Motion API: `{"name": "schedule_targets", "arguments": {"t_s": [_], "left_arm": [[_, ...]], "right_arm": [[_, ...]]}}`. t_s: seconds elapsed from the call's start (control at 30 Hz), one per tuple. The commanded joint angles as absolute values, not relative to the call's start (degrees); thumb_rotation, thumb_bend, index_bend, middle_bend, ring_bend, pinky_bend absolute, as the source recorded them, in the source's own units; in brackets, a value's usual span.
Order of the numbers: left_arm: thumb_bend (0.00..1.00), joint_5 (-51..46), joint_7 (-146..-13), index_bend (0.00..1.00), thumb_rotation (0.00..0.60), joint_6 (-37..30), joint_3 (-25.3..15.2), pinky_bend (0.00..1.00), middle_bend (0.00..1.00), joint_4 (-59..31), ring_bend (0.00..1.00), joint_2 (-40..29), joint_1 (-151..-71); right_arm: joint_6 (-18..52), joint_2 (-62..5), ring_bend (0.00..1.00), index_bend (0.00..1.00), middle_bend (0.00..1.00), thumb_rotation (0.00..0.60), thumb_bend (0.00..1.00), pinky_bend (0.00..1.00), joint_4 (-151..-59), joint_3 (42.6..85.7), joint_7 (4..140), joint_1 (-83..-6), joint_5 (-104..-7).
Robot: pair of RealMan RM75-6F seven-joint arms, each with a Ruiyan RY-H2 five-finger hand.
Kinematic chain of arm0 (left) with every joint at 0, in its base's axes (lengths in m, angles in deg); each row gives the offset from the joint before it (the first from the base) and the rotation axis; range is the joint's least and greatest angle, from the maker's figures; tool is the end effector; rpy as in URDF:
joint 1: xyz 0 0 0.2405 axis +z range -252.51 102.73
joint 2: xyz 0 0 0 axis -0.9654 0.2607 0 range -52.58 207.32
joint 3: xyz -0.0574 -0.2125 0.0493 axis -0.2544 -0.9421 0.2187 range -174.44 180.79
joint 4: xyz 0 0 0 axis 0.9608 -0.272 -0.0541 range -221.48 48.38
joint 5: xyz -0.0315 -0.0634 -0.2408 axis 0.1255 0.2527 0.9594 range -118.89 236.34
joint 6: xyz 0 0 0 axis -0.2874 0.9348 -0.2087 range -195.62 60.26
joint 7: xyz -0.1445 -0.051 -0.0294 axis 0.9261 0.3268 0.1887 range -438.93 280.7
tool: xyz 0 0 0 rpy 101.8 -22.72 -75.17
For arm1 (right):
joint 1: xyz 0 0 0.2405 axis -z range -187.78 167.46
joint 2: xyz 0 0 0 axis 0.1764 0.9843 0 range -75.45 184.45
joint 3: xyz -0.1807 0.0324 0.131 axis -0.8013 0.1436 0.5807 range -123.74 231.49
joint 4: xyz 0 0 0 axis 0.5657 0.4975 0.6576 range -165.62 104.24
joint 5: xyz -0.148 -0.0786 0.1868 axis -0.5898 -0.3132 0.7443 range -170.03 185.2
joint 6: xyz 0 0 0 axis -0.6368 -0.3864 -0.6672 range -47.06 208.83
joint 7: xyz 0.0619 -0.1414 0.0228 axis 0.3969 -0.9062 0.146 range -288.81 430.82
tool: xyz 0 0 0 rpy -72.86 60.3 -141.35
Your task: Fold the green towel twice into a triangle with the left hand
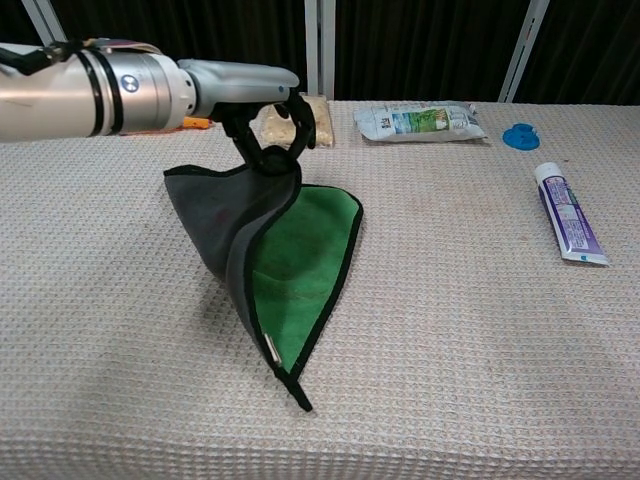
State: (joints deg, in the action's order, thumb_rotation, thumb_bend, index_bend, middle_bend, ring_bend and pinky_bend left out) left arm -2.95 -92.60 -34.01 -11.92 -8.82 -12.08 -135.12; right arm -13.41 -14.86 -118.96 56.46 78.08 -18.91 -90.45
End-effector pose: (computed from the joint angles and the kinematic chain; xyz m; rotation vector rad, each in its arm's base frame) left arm -0.0277 0.3871 -0.0872 -2.2035 -0.9111 -0.9049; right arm -0.2512 -0.2053 0.0972 1.4674 -0.7769 1.2789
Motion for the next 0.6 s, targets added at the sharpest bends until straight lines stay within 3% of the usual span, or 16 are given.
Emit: {"name": "schedule_targets", "arguments": {"t_s": [0.03, 0.6], "left_arm": [[0.53, 1.35, -95.99, 0.66, 0.600, -36.21, -11.76, 0.15, 0.26, -12.70, 0.19, -15.29, -139.08], [0.53, 14.11, -99.86, 0.67, 0.600, -39.08, -10.10, 0.15, 0.26, -26.87, 0.18, -25.76, -149.30]], "right_arm": [[-13.11, -14.75, 0.00, 0.24, 0.16, 0.600, 0.31, 0.10, -118.97, 56.52, 78.12, -18.90, -90.22], [-12.79, -13.91, 0.00, 0.24, 0.16, 0.600, 0.31, 0.10, -119.30, 56.89, 78.29, -18.40, -89.37]]}}
